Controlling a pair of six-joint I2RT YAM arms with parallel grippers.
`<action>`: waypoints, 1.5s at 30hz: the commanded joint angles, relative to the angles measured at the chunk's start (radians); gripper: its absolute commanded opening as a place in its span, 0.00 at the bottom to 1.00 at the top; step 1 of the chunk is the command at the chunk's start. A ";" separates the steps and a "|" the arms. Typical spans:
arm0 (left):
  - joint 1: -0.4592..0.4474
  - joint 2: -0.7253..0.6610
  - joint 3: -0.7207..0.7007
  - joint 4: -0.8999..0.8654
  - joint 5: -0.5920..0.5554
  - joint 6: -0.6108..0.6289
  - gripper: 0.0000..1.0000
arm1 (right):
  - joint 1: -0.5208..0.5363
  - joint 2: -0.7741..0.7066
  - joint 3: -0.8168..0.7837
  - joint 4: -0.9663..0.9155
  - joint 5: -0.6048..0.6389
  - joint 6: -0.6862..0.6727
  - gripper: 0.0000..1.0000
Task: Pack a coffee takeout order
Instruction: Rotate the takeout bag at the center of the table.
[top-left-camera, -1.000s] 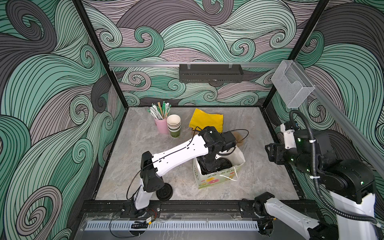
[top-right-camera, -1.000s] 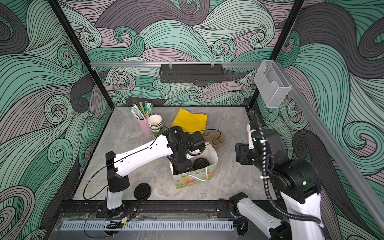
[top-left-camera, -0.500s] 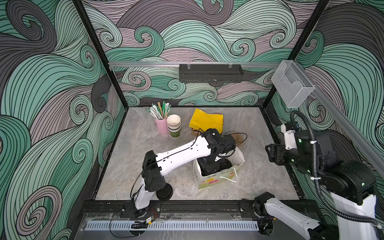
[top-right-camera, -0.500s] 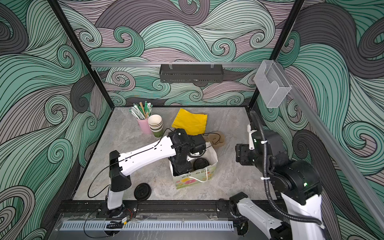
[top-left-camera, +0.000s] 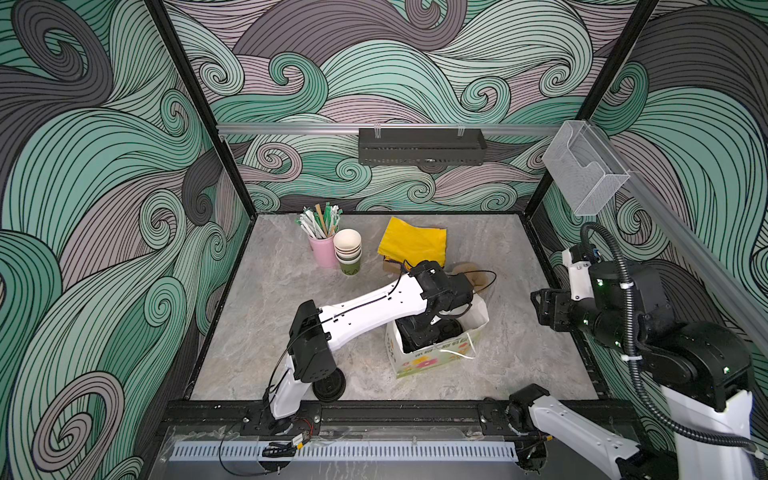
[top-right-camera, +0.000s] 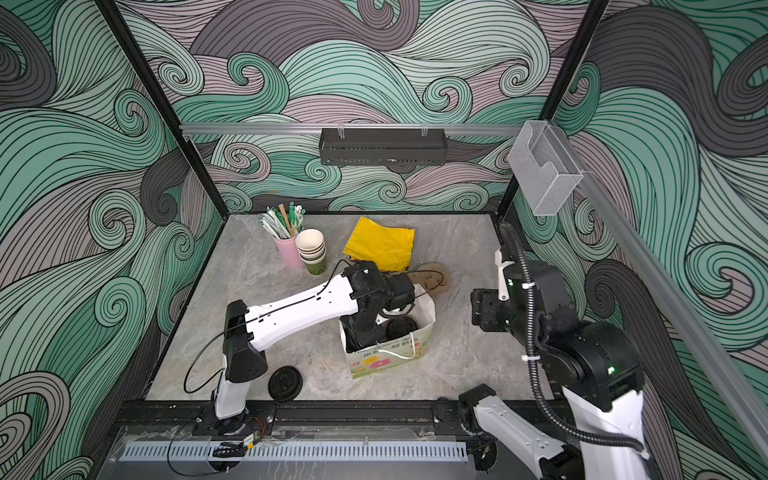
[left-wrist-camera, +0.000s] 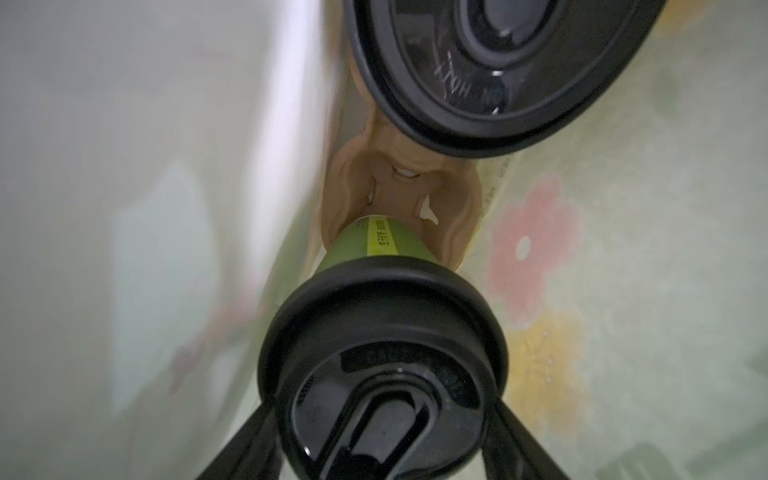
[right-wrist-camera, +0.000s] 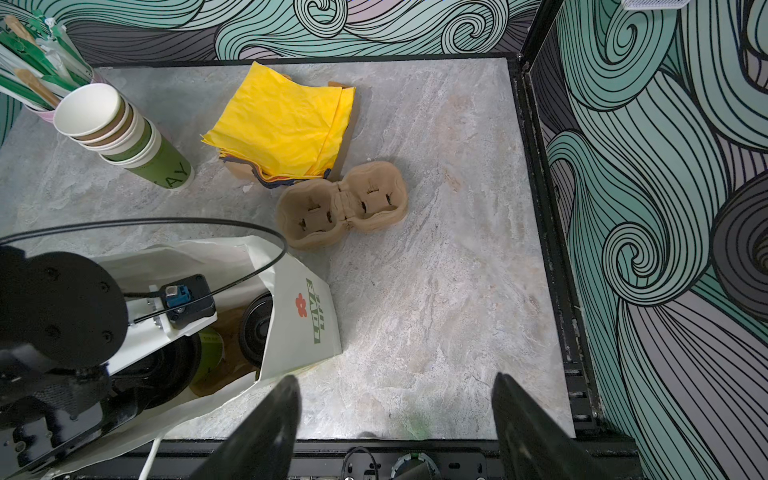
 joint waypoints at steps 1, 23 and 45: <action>-0.009 0.023 -0.004 -0.178 -0.019 -0.023 0.37 | -0.003 -0.006 -0.005 -0.016 0.017 0.012 0.74; -0.012 0.037 -0.016 -0.158 -0.064 -0.068 0.35 | -0.003 -0.019 -0.023 -0.016 0.017 0.017 0.75; -0.010 -0.013 -0.031 -0.051 -0.026 -0.122 0.34 | -0.004 -0.025 -0.032 -0.017 0.009 0.028 0.75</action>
